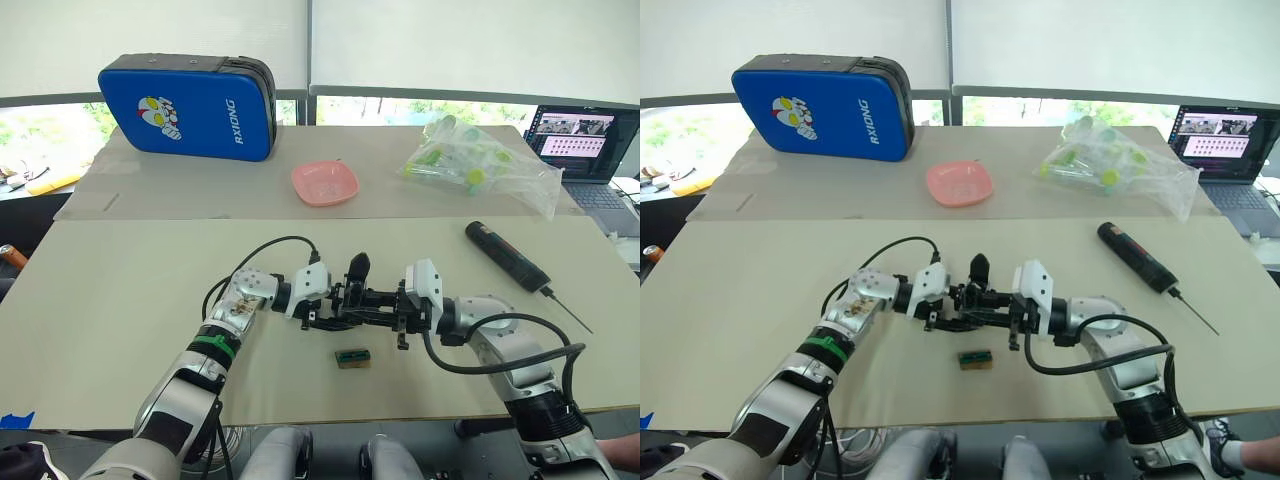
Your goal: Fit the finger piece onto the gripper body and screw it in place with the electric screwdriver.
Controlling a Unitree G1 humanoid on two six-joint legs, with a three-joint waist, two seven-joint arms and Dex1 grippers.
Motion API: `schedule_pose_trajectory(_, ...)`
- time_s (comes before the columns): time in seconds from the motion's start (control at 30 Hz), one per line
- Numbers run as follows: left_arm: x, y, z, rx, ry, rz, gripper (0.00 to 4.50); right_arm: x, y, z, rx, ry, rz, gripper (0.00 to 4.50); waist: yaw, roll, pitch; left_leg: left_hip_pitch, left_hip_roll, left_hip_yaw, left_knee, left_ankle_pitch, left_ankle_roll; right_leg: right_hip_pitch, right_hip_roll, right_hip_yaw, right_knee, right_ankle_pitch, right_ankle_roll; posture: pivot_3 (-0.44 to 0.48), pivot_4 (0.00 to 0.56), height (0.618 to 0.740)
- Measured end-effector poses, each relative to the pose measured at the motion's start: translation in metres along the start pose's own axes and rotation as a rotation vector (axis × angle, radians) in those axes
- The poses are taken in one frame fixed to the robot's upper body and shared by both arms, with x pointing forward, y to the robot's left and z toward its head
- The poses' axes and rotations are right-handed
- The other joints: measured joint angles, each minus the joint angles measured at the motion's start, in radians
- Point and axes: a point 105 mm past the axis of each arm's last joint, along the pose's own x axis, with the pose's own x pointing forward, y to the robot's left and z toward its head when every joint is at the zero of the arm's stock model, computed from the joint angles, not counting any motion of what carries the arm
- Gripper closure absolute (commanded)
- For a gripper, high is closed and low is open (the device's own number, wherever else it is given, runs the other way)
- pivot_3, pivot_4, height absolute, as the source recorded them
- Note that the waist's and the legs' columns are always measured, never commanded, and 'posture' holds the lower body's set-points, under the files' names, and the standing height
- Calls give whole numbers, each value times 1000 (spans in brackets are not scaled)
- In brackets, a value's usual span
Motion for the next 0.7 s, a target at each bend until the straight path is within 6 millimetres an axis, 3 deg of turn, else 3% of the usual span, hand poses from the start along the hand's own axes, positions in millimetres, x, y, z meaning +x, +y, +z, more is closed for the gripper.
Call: schedule_pose_trajectory(0.7, -2, 1, -2, -6, 12, 4, 2195, 3, -7, -1, 2, 95, 23, 4144, -6, 0, -3, 4, 0, 0, 0, 0, 0, 3, 0, 1, 0, 0, 0, 0, 150, 740)
